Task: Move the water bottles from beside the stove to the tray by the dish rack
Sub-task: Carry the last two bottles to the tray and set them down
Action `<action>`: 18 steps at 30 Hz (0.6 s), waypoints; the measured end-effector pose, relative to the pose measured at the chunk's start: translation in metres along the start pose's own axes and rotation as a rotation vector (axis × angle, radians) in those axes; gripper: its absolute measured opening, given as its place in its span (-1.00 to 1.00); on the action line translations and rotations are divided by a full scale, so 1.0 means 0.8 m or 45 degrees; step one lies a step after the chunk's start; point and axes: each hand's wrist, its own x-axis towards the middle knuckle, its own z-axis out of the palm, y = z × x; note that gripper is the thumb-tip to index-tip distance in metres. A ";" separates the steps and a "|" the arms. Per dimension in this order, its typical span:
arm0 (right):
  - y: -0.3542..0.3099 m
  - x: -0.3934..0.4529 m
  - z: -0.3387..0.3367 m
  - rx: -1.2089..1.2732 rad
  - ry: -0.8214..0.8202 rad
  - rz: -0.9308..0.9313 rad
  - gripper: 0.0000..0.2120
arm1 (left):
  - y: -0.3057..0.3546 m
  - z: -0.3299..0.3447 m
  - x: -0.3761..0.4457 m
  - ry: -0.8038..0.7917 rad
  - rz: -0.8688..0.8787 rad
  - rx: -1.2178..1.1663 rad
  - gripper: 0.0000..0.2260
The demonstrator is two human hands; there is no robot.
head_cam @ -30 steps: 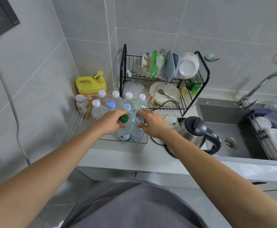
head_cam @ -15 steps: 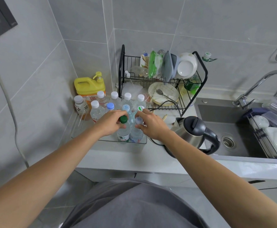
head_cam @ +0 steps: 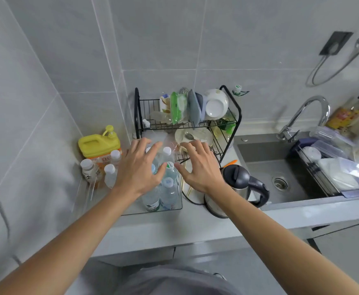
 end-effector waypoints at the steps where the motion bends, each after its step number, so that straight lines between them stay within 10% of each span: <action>1: 0.003 -0.001 -0.014 -0.009 0.044 0.035 -0.41 | 0.009 -0.005 0.012 0.014 0.036 0.011 -0.49; 18: 0.213 -0.314 -0.315 -0.315 0.461 0.780 -0.29 | 0.481 0.028 0.061 -0.155 0.741 -0.295 -0.34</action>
